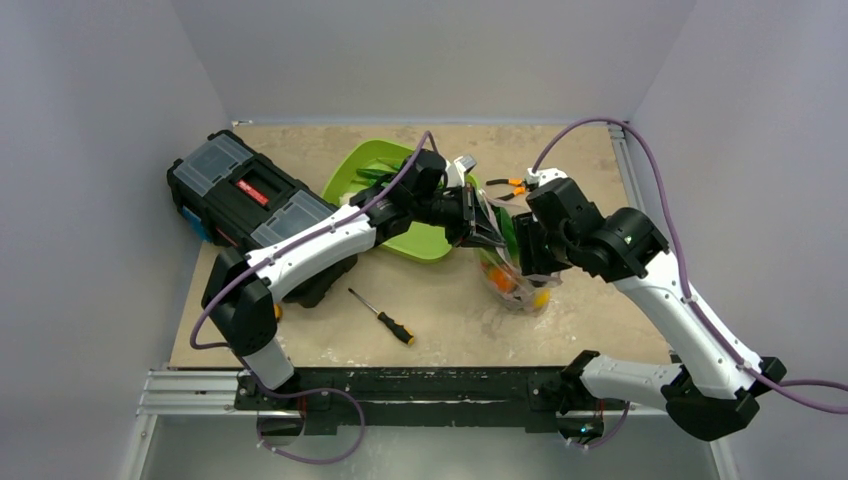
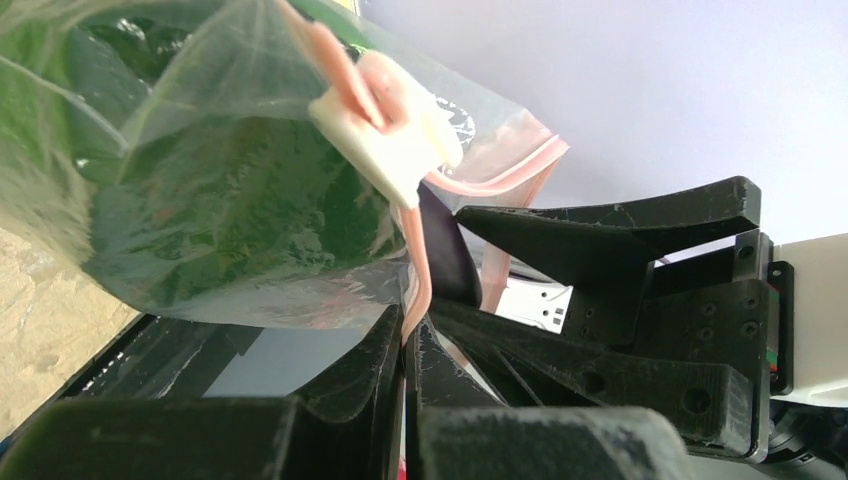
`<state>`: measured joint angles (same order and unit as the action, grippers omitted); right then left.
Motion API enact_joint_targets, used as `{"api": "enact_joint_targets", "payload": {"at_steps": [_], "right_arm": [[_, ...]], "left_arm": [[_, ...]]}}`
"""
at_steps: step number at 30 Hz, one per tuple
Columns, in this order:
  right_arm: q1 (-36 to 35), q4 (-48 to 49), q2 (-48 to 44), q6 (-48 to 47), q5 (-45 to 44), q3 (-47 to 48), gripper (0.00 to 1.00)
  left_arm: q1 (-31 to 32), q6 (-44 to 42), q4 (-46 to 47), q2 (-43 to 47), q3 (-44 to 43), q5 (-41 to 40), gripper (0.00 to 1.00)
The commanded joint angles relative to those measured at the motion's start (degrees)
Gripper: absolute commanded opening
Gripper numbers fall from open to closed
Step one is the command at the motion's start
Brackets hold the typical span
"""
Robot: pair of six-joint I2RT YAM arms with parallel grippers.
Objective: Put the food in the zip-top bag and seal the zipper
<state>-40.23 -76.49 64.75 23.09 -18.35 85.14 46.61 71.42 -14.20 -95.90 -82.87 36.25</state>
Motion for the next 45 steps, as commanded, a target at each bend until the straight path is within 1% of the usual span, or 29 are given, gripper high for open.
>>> {"api": "enact_joint_targets", "payload": {"at_steps": [1, 2, 4, 8, 11, 13, 15, 16, 20, 24, 28, 32, 34, 35, 38, 40, 43, 45], "right_arm": [[-0.4, -0.2, -1.8, 3.1, 3.8, 0.7, 0.52], [-0.4, 0.0, -1.9, 4.0, 3.6, 0.8, 0.52], [-0.3, -1.8, -1.1, 8.9, 1.5, 1.4, 0.51], [-0.4, -1.7, -2.0, 17.5, 3.3, -0.4, 0.51], [-0.3, -1.9, -2.2, 18.3, 1.8, 0.7, 0.51], [-0.3, -1.7, -2.9, 18.7, 0.1, 2.8, 0.53], [-0.3, -1.6, -3.3, 19.0, 0.3, 4.6, 0.54], [-0.3, -2.0, -3.3, 19.3, -0.1, 5.2, 0.53], [-0.3, -2.0, -4.2, 20.6, 1.2, 3.0, 0.51], [-0.1, -2.1, -5.7, 22.3, 0.3, 2.5, 0.46], [0.4, -2.1, -8.2, 23.8, -2.9, -2.5, 0.46], [0.7, -2.0, -8.5, 25.9, -3.3, -10.4, 0.45], [0.7, -2.0, -8.3, 25.9, -3.6, -11.7, 0.46], [0.7, -2.0, -8.2, 25.6, -3.9, -12.0, 0.47], [0.7, -2.0, -7.7, 24.5, -4.4, -12.6, 0.58], [0.8, -1.3, -7.6, 25.1, -3.7, -13.7, 0.6], [0.7, 0.5, -8.1, 26.6, -4.3, -15.4, 0.59], [0.8, 1.6, -8.0, 27.6, -5.9, -16.0, 0.53]], "left_arm": [[-0.3, 0.6, 2.6, -0.1, -2.6, 0.9, 0.0], [-0.3, 0.6, 2.6, -0.1, -2.6, 0.9, 0.0], [-0.4, 0.6, 2.7, 0.2, -2.6, 0.9, 0.0], [-0.3, 1.3, 3.2, 0.6, -2.6, 0.9, 0.0], [0.0, 1.7, 3.7, 0.8, -2.3, 1.1, 0.0], [0.1, 1.8, 4.0, 1.0, -1.9, 1.2, 0.0], [0.1, 2.1, 4.5, 1.3, -1.3, 1.3, 0.0], [0.1, 2.2, 4.7, 1.4, -1.2, 1.3, 0.0], [0.0, 2.1, 4.9, 1.5, -1.4, 1.4, 0.0], [0.1, 1.9, 4.7, 1.4, -1.6, 1.4, 0.0], [0.1, 0.8, 4.0, 1.4, -1.0, 1.0, 0.0], [0.0, 0.3, 4.0, 1.2, 0.3, 0.9, 0.0], [0.0, 0.2, 4.1, 0.9, 0.6, 0.8, 0.0], [0.0, 0.1, 4.1, 0.7, 0.6, 0.9, 0.0], [0.0, 0.1, 4.3, 0.2, 0.5, 1.1, 0.0], [0.1, 0.3, 4.7, -0.2, 0.4, 1.1, 0.0], [0.1, 0.5, 5.2, -0.3, 0.6, 1.0, 0.0], [0.3, 0.7, 5.5, -0.1, 0.8, 0.9, 0.0]]}}
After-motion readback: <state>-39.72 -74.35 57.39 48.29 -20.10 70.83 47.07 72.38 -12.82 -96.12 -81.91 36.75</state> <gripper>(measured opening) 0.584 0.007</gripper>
